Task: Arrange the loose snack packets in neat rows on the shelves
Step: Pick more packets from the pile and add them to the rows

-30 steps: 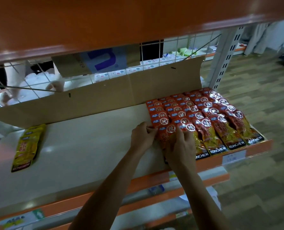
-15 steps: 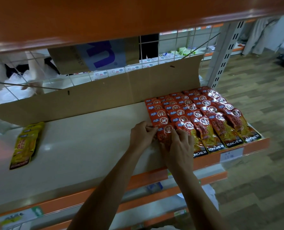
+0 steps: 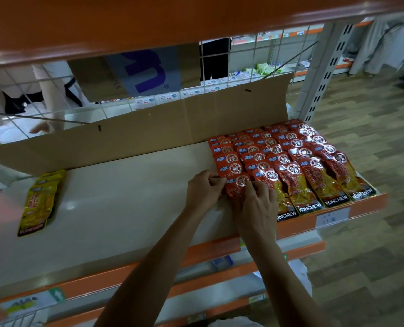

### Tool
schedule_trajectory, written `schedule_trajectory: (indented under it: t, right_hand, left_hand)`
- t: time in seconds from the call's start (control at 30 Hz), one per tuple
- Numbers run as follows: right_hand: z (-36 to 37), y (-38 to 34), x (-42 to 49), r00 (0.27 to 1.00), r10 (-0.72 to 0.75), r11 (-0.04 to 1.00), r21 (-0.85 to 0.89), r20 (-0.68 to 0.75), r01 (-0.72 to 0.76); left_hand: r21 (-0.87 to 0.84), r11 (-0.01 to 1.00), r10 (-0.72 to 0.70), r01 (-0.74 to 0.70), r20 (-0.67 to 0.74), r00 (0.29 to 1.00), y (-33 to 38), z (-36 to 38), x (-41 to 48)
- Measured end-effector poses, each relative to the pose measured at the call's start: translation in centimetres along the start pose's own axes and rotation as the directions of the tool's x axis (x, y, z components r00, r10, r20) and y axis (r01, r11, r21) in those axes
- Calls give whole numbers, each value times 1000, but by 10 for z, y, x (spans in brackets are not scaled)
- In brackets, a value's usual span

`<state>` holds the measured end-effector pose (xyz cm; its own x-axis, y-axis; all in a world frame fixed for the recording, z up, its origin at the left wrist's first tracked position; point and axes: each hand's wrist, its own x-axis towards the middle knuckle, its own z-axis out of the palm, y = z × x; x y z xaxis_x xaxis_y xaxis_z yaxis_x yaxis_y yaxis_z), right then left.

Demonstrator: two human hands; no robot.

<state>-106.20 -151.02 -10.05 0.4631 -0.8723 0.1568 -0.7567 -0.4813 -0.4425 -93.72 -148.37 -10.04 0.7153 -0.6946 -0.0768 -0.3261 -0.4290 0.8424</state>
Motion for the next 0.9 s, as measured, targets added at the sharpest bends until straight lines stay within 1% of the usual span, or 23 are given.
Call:
schedule_trajectory:
  t: [0.17,0.3,0.43,0.5,0.63,0.77,0.9]
  right_hand:
    - [-1,-11,0,999,-26,995,90,-44,30]
    - [7,-35,-3,988,-135,979,142,-77,145]
    - [22,-68,-13,975,-221,966,141,21,216]
    - [33,-87,-22,959,-272,956,132,75,261]
    - [51,-135,-49,923,-350,934,137,161,330]
    - [72,-195,-88,873,-430,901,177,230,397]
    - [96,-256,-132,833,-490,870,205,255,449]
  left_hand:
    - [44,999,31,-30,-26,999,-2,-10,-10]
    - [202,972,135,-117,-81,987,-12,-32,-22]
    - [424,890,233,-168,-105,967,-34,-69,-34]
    - [505,849,255,-154,-135,958,-49,-90,-42]
    - [570,817,245,-88,-204,948,-83,-139,-68]
    - [575,818,223,-14,-294,929,-120,-201,-102]
    - [591,803,188,73,-369,910,-159,-264,-136]
